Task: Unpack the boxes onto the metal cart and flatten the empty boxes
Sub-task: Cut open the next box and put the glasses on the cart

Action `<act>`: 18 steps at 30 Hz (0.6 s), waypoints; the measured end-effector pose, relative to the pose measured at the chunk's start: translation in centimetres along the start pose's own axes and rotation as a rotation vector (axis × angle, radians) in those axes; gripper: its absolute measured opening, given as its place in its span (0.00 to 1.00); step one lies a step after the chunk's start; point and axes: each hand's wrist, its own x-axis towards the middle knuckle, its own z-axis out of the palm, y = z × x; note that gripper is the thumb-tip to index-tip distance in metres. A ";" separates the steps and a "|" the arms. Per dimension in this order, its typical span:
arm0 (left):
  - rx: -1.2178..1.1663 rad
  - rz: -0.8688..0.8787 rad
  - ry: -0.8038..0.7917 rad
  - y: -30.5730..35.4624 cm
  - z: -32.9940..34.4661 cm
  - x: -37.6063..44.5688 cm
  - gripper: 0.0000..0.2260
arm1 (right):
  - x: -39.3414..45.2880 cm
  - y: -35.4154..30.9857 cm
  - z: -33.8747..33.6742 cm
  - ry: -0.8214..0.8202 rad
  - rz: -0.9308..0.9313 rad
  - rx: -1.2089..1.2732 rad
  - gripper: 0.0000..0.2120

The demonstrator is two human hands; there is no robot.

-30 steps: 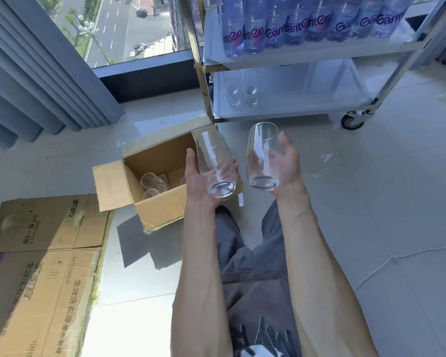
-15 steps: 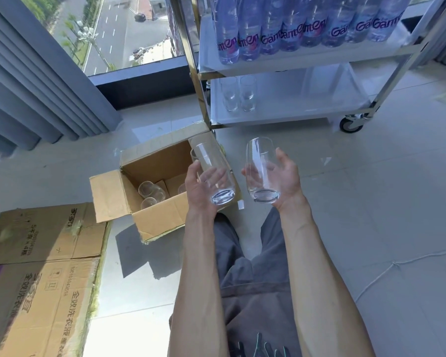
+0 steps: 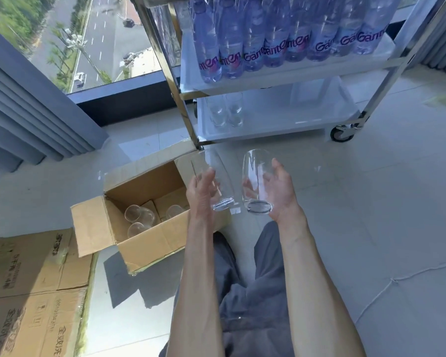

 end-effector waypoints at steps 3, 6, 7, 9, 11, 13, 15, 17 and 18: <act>0.175 0.104 0.095 1.5 2.0 3.4 0.28 | 3.0 -1.5 0.7 0.086 -0.046 -0.155 0.35; 0.286 0.122 0.160 2.2 3.7 7.7 0.33 | 6.2 -2.6 1.1 0.232 -0.163 -0.359 0.23; 0.315 0.136 0.178 2.2 4.2 9.0 0.35 | 7.3 -2.8 1.1 0.283 -0.217 -0.425 0.21; 0.375 0.172 0.219 2.0 5.3 11.9 0.35 | 10.4 -3.0 1.2 0.421 -0.338 -0.604 0.23; 0.406 0.173 0.255 1.6 6.0 14.5 0.35 | 13.5 -3.1 1.5 0.554 -0.428 -0.777 0.22; 0.387 0.140 0.287 1.2 6.5 17.3 0.34 | 16.4 -3.0 2.1 0.605 -0.485 -0.863 0.23; 0.369 0.151 0.294 0.7 6.9 19.7 0.32 | 18.6 -2.7 2.7 0.622 -0.547 -0.908 0.29; 0.362 0.154 0.293 0.4 7.3 22.0 0.35 | 21.2 -2.7 3.3 0.637 -0.605 -0.968 0.35; 0.361 0.152 0.292 0.4 7.5 23.2 0.37 | 22.6 -2.8 3.4 0.647 -0.601 -0.992 0.38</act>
